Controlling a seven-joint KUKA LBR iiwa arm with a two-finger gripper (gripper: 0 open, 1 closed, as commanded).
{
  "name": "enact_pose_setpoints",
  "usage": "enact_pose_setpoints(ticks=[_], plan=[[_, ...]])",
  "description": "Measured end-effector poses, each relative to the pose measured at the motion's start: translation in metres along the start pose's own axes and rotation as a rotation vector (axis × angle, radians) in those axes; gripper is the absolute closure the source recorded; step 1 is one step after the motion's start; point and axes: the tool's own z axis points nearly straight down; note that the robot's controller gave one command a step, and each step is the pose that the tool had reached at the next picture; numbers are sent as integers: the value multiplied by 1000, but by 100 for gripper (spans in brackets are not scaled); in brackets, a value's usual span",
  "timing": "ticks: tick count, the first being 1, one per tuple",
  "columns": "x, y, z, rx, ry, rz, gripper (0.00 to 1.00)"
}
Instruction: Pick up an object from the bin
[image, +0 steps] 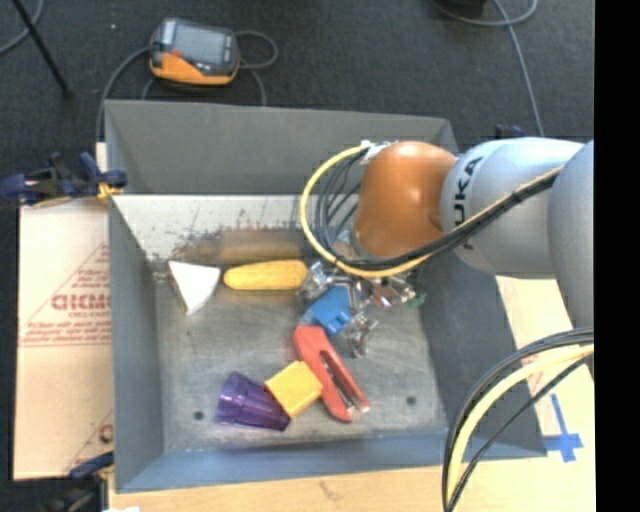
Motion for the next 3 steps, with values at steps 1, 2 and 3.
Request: enact_pose_setpoints(ticks=[1,2,3], plan=[[5,11,3,-2,3,-129,0],[7,16,2,-3,3,-148,0],[9,38,-7,-3,3,-280,0]])
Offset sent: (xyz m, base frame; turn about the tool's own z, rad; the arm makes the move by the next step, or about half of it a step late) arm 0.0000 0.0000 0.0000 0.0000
